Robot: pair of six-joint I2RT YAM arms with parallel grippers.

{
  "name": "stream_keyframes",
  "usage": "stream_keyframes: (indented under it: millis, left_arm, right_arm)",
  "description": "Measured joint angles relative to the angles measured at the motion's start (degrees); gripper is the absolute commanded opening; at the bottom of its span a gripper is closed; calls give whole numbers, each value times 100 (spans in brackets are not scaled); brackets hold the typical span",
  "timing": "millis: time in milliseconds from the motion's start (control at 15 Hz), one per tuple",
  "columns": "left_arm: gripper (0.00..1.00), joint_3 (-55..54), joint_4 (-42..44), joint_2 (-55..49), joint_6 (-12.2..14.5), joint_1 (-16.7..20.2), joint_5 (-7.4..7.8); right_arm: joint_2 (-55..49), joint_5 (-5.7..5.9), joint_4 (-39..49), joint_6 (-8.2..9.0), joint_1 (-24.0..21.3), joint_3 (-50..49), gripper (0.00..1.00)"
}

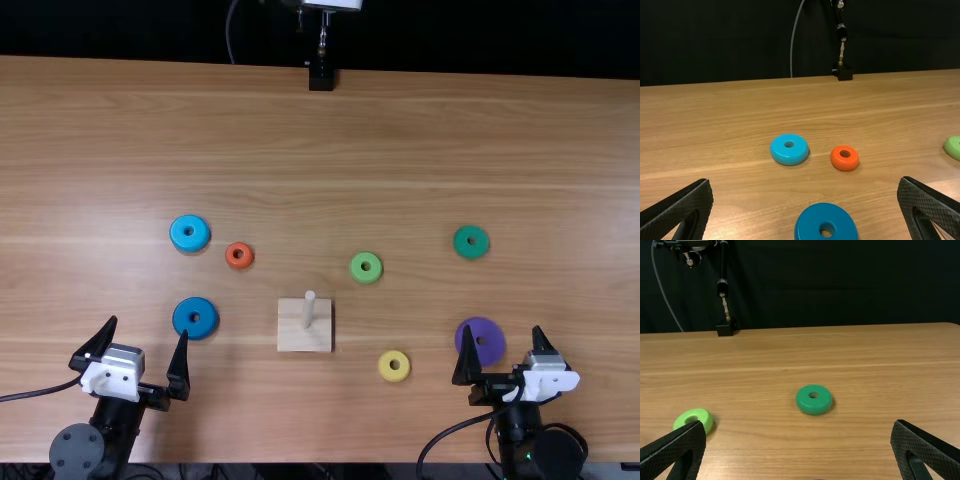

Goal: Build the Hanoi tower: stack the rings onto the peg from bottom to top in this color order: purple, dark blue, light blue, dark green, light green, yellow, orange.

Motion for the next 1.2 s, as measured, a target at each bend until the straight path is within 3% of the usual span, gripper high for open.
stream_keyframes:
  millis: [667,867,1067,1200]
  left_arm:
    - [100,-2,-2,0,0,0,0]
    - [100,-2,0,0,0,2,0]
    - [100,0,0,0,0,2,0]
    - [100,0,0,0,0,0,0]
  right_arm:
    - [0,0,-24,0,0,44,100]
    - [127,-2,-37,-4,0,1318,100]
    - [1198,2,7,-2,0,2599,100]
    - [2194,0,-450,-2,0,3182,100]
